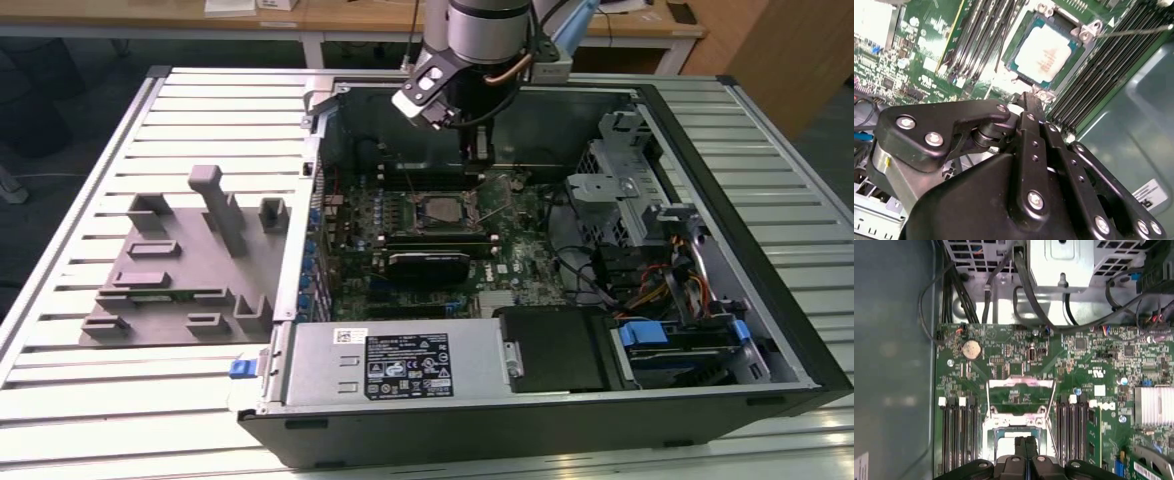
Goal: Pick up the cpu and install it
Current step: 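Close the cpu cover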
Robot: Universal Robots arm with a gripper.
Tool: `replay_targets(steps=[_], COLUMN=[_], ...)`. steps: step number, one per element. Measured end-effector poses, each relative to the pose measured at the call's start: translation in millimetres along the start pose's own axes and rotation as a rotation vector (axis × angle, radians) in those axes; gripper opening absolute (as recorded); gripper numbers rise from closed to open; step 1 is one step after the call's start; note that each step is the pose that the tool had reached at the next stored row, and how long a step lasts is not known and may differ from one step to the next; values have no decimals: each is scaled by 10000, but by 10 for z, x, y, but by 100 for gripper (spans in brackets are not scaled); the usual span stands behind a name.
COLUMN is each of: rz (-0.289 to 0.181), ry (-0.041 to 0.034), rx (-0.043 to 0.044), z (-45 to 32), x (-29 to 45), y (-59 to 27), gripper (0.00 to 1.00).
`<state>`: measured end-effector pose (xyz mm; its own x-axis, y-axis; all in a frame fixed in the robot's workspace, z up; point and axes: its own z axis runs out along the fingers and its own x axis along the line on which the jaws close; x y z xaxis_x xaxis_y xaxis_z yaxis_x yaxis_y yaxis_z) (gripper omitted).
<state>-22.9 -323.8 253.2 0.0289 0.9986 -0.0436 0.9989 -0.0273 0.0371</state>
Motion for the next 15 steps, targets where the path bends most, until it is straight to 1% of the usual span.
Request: replay_targets(steps=[15], rz=[0], ry=[-2], rx=[3], z=[11], x=[12], y=[331], gripper=[11])
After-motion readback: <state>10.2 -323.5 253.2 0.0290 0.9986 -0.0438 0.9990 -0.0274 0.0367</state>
